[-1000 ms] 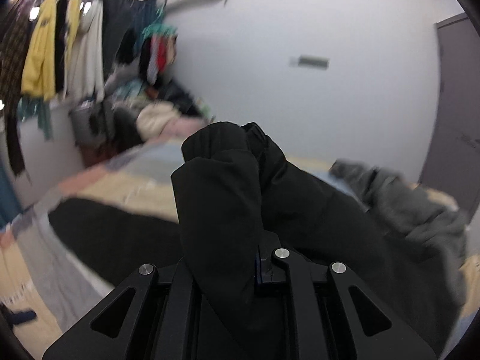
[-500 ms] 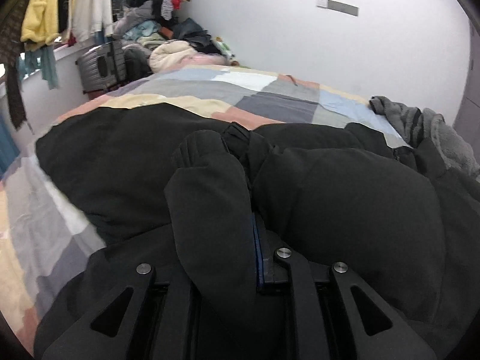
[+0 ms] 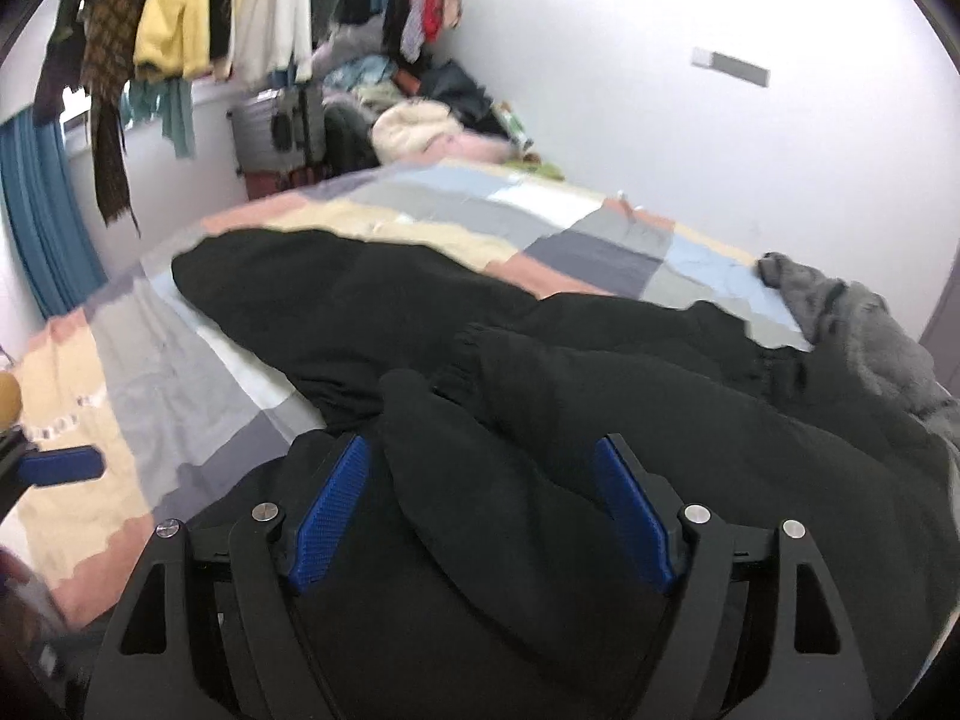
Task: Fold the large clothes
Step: 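Lay the sleeve flat on the body and open the right gripper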
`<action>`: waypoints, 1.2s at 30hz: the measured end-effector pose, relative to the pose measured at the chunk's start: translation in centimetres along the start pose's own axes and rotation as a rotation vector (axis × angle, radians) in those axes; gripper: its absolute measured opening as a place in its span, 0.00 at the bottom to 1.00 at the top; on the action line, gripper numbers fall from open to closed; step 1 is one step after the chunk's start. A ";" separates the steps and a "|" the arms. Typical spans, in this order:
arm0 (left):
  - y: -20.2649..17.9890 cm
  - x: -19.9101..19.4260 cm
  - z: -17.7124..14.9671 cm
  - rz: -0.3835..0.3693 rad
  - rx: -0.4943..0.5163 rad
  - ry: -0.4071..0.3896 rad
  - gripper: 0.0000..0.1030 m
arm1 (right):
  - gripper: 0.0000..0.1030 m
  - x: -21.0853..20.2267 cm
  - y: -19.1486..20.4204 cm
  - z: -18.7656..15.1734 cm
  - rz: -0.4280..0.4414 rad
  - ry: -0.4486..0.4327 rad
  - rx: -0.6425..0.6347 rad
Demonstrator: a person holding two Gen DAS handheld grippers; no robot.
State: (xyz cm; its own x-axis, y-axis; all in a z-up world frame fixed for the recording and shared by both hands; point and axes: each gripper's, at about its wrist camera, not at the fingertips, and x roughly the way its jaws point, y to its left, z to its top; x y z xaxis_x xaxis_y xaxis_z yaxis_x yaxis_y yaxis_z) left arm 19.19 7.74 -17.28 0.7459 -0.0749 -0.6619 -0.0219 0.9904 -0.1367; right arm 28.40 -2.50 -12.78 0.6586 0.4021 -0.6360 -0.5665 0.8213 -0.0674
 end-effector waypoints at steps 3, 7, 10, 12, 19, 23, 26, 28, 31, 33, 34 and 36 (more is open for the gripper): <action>-0.9 -0.5 -0.1 0.017 0.028 -0.017 1.00 | 0.75 -3.5 -1.9 -1.3 -0.051 -0.044 0.031; -2.1 -0.9 -0.3 0.004 0.048 -0.016 1.00 | 0.75 -7.5 -5.8 -3.6 -0.124 -0.080 0.117; -2.8 -1.2 -0.6 -0.001 0.057 -0.025 1.00 | 0.75 -9.8 -9.0 -5.6 -0.177 -0.083 0.207; -3.2 -1.2 -0.8 -0.001 0.050 -0.020 1.00 | 0.75 -10.9 -10.8 -7.1 -0.212 -0.080 0.251; -5.1 -1.6 -1.5 -0.018 0.076 -0.034 1.00 | 0.75 -13.2 -18.1 -13.5 -0.294 -0.013 0.421; -5.5 -1.1 -1.6 -0.005 0.077 -0.046 1.00 | 0.74 -13.0 -21.9 -16.9 -0.323 0.033 0.493; -5.4 -0.6 -1.5 0.001 0.060 -0.039 1.00 | 0.67 -12.2 -24.3 -18.8 -0.323 0.062 0.574; -5.3 -0.4 -1.5 0.003 0.051 -0.035 1.00 | 0.63 -11.7 -25.2 -19.5 -0.292 0.063 0.621; -5.5 -0.3 -1.5 0.012 0.054 -0.031 1.00 | 0.54 -10.3 -25.0 -19.5 -0.286 0.085 0.586; -5.8 -0.2 -1.6 0.015 0.062 -0.028 1.00 | 0.42 -9.6 -24.6 -19.1 -0.294 0.086 0.551; -5.9 -0.1 -1.6 0.020 0.064 -0.025 1.00 | 0.39 -9.6 -24.4 -18.8 -0.303 0.077 0.538; -6.2 -0.1 -1.6 0.021 0.068 -0.016 1.00 | 0.31 -9.6 -23.9 -18.2 -0.322 0.053 0.507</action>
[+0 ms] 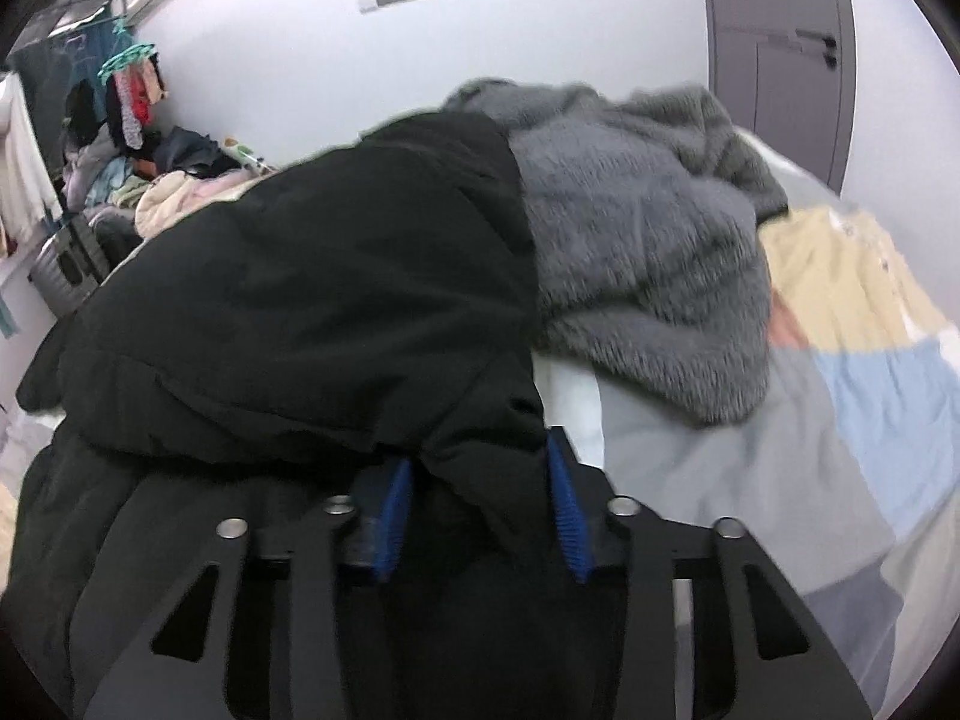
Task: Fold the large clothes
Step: 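Lay the sleeve flat on the body and open the right gripper, then reach the left gripper to the other sleeve cuff and close on it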
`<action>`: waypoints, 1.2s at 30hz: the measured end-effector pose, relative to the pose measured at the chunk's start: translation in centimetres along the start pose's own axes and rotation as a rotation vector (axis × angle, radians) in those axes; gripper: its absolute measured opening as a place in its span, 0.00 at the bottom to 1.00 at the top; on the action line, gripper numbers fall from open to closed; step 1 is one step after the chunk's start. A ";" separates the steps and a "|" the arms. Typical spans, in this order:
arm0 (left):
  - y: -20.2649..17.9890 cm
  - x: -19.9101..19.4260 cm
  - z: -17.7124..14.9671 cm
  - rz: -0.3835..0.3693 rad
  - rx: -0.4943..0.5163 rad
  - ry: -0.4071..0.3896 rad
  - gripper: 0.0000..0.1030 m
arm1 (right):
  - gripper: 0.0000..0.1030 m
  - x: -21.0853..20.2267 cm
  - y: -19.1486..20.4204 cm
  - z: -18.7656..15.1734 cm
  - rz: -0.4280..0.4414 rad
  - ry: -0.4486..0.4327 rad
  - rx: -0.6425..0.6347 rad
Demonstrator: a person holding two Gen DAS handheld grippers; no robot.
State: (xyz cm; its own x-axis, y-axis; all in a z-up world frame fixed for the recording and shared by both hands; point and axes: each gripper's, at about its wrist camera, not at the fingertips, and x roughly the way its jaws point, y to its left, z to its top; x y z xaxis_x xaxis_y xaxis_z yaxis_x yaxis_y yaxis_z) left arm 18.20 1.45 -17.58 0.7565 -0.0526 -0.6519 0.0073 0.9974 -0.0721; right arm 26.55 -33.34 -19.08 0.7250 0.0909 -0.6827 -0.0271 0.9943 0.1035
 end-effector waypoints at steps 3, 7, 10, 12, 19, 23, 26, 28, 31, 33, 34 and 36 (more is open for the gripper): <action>-0.4 0.0 0.1 0.004 0.007 -0.005 1.00 | 0.23 -0.6 0.6 0.5 -0.018 -0.045 -0.016; -1.1 0.5 -0.1 0.001 0.019 0.000 1.00 | 0.21 0.3 0.3 1.6 -0.051 -0.079 -0.001; -1.5 0.8 -0.1 0.001 0.032 0.009 1.00 | 0.21 1.7 -0.3 2.2 -0.086 -0.080 0.023; -1.7 0.8 -0.1 0.014 0.043 0.008 1.00 | 0.21 2.5 -0.9 2.3 -0.095 -0.069 0.057; -1.9 -0.8 0.1 0.012 0.035 -0.013 1.00 | 0.24 1.6 -0.4 2.1 -0.085 -0.042 0.076; -2.1 -2.1 0.2 0.006 0.031 -0.022 1.00 | 0.25 -1.2 0.5 1.4 -0.091 -0.054 0.071; -2.3 -3.1 0.5 -0.004 0.023 -0.029 1.00 | 0.25 -3.8 1.1 1.3 -0.085 -0.081 0.071; -2.4 -3.9 0.7 -0.012 0.015 -0.038 1.00 | 0.25 -5.6 1.8 1.5 -0.072 -0.105 0.076; -2.7 -4.9 1.1 -0.016 0.012 -0.042 1.00 | 0.25 -8.6 2.8 1.8 -0.027 -0.138 0.106; -2.7 -5.9 1.5 -0.024 0.002 -0.050 1.00 | 0.25 -10.4 4.0 2.0 -0.004 -0.154 0.108; -2.8 -6.2 1.6 -0.025 0.000 -0.055 1.00 | 0.25 -11.2 4.6 2.1 0.004 -0.157 0.103; -3.0 -7.3 1.9 -0.025 -0.002 -0.073 1.00 | 0.25 -12.8 6.1 2.2 0.010 -0.157 0.096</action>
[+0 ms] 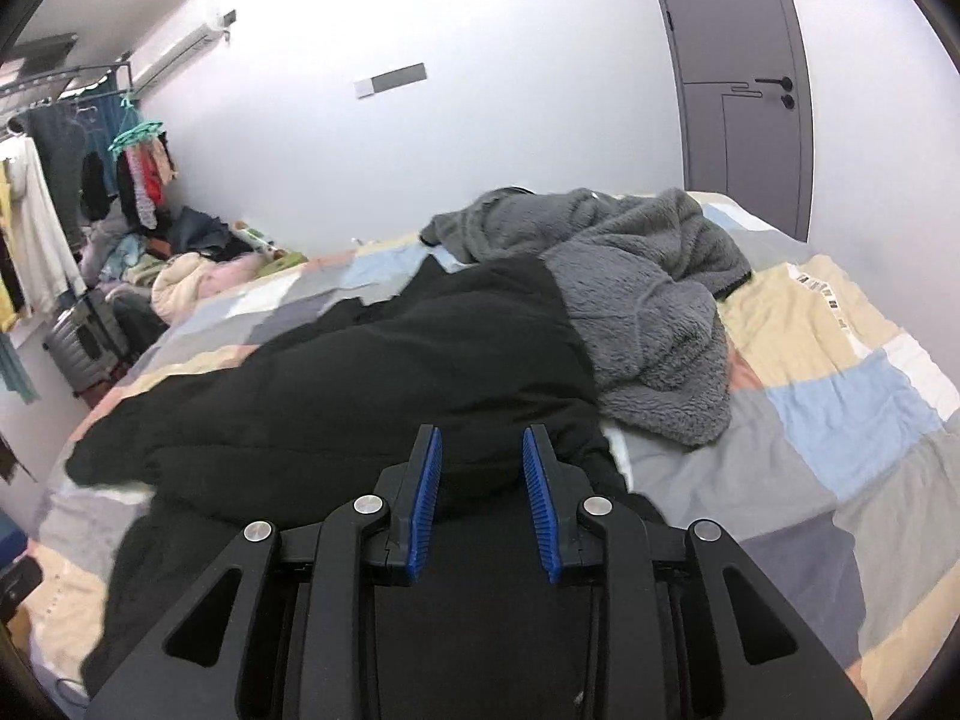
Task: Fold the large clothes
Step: 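Reach the left gripper to the other sleeve cuff and close on it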
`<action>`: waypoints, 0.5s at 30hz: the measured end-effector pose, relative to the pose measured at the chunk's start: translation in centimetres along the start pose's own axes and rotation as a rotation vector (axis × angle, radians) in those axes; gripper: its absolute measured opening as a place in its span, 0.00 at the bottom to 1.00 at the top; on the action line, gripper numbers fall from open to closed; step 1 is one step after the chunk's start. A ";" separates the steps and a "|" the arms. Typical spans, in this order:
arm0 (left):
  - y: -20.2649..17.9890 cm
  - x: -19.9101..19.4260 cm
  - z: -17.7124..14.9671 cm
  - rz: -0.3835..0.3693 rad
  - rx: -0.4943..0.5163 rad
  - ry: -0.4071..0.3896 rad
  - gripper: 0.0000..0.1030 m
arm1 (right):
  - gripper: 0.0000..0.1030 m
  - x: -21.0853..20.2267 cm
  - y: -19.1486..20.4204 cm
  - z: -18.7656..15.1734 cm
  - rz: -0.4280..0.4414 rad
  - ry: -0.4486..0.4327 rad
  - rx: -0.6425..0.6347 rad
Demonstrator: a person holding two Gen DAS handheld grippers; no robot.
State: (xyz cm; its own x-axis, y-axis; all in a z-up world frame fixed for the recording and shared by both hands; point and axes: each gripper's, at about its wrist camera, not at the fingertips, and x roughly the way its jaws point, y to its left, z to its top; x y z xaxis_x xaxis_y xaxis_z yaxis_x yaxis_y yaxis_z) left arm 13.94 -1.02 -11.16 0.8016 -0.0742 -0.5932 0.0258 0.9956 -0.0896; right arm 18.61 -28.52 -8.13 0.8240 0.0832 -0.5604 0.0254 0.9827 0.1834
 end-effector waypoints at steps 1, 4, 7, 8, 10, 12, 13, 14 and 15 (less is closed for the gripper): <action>-0.1 -0.3 0.1 0.000 0.001 -0.006 1.00 | 0.25 -0.5 0.6 0.0 0.006 -0.003 -0.005; -0.6 -1.3 0.3 -0.003 0.013 -0.015 1.00 | 0.26 -2.7 3.0 -0.2 0.038 -0.021 -0.040; -0.8 -1.8 0.2 -0.018 0.013 -0.013 1.00 | 0.26 -4.9 5.0 -0.9 0.073 -0.050 -0.077; -0.9 -1.9 0.1 -0.023 0.013 -0.009 1.00 | 0.26 -5.7 5.5 -1.3 0.082 -0.061 -0.086; -1.0 -2.1 -0.1 -0.035 0.015 -0.006 1.00 | 0.26 -6.7 6.2 -2.2 0.101 -0.067 -0.090; -1.1 -2.3 -0.4 -0.041 0.019 -0.003 1.00 | 0.26 -7.6 6.7 -3.3 0.107 -0.068 -0.097; -1.1 -2.4 -0.6 -0.044 0.020 -0.001 1.00 | 0.26 -8.1 7.0 -4.0 0.112 -0.068 -0.099; -1.0 -2.5 -0.8 -0.047 0.021 0.004 1.00 | 0.26 -8.6 7.3 -4.7 0.121 -0.072 -0.101; -1.0 -2.6 -1.1 -0.051 0.020 0.007 1.00 | 0.26 -9.1 7.6 -5.3 0.126 -0.073 -0.101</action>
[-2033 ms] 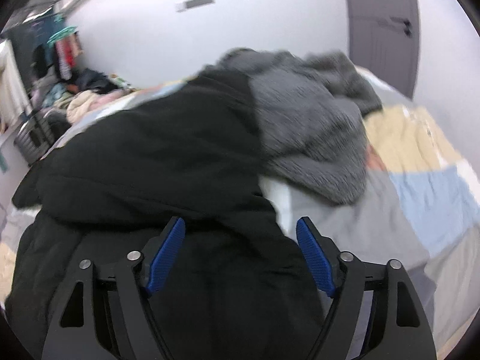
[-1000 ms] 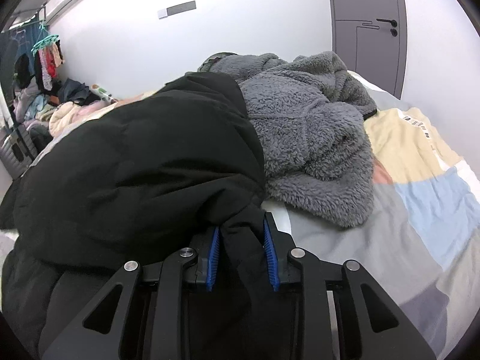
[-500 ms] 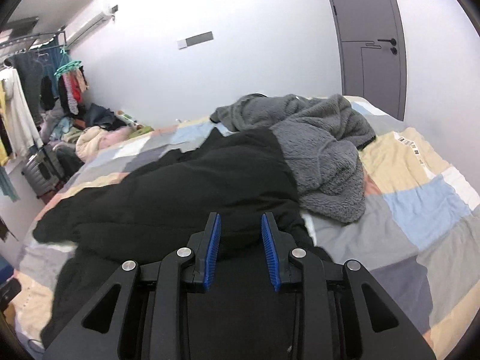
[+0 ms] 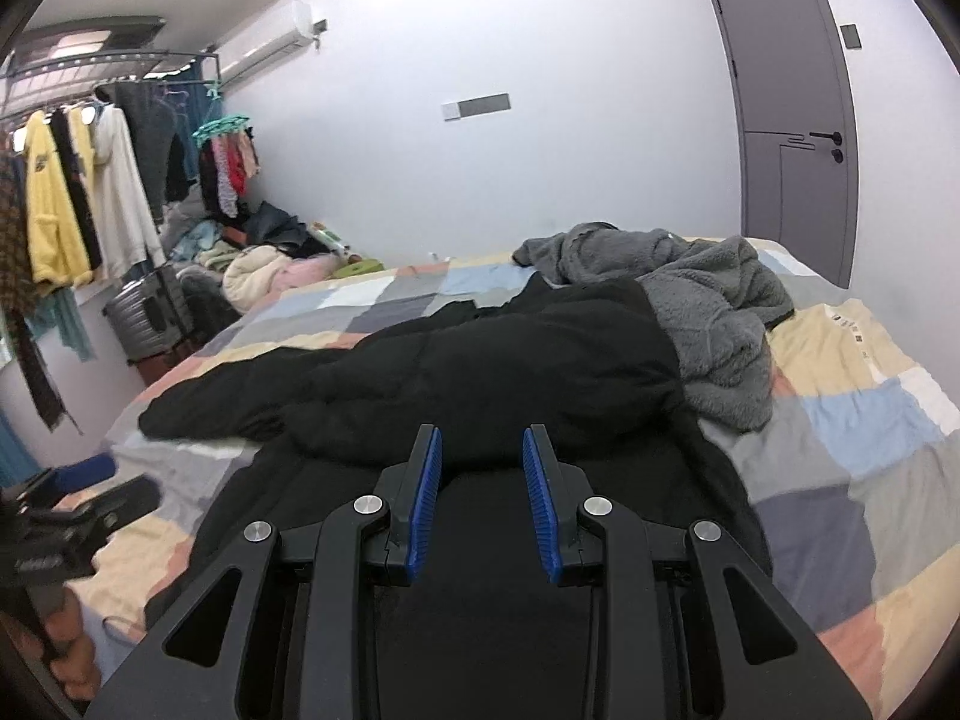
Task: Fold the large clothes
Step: 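Reach the left gripper to the other sleeve cuff and close on it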
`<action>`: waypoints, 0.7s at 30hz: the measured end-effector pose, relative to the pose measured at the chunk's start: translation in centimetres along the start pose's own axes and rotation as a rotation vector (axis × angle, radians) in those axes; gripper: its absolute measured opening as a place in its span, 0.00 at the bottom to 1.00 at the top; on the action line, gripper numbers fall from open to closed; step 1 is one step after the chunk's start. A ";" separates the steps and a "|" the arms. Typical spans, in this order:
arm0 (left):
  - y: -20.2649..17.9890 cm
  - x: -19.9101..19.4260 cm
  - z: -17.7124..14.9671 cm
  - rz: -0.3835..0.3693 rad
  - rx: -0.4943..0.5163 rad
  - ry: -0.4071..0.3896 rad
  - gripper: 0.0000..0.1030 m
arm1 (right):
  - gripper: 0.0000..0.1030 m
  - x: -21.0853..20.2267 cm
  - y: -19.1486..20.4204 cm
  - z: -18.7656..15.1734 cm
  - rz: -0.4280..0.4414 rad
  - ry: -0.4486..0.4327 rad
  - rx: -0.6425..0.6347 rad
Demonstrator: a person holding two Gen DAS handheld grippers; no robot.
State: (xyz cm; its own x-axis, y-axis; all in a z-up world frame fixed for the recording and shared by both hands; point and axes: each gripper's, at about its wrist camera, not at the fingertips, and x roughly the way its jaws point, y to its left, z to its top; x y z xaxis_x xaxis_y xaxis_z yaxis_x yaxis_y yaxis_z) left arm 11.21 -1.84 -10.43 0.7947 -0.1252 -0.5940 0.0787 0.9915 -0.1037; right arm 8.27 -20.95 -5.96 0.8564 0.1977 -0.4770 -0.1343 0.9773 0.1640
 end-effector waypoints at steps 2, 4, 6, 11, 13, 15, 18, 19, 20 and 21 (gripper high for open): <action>0.4 -0.2 -0.6 -0.008 -0.011 0.007 1.00 | 0.26 -0.9 0.8 -1.2 0.013 -0.011 -0.007; 1.1 -0.5 -1.2 -0.018 -0.029 0.013 1.00 | 0.26 -2.0 1.6 -2.2 0.029 -0.023 -0.019; 2.0 -0.9 -1.6 -0.015 -0.044 0.013 1.00 | 0.26 -2.9 2.1 -3.2 0.053 -0.026 -0.009; 6.0 -1.5 -1.2 -0.001 -0.081 -0.003 1.00 | 0.33 -4.2 3.1 -5.5 0.042 -0.024 -0.007; 8.4 -1.3 -0.3 0.012 -0.106 0.006 1.00 | 0.34 -4.2 3.1 -5.4 0.027 -0.038 -0.019; 11.6 -0.9 1.3 0.036 -0.132 0.012 1.00 | 0.35 -4.2 2.9 -5.1 0.029 -0.054 -0.001; 16.1 -0.1 4.1 0.078 -0.174 0.021 1.00 | 0.46 -4.1 2.6 -5.0 0.016 -0.064 0.011; 17.9 0.6 5.8 0.108 -0.187 0.025 1.00 | 0.51 -3.9 2.5 -5.1 0.010 -0.060 0.012; 19.4 1.1 7.2 0.135 -0.186 0.020 1.00 | 0.61 -3.7 2.5 -5.2 -0.002 -0.052 0.016; 21.4 2.0 9.2 0.182 -0.188 0.012 1.00 | 0.63 -3.5 2.4 -5.2 -0.007 -0.044 0.022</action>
State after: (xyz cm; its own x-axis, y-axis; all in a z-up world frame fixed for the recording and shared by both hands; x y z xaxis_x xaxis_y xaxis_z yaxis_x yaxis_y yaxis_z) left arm 20.02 19.44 -6.55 0.7781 0.0530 -0.6259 -0.1792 0.9737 -0.1403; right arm 2.37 -18.88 -8.43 0.8782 0.1874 -0.4401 -0.1181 0.9765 0.1801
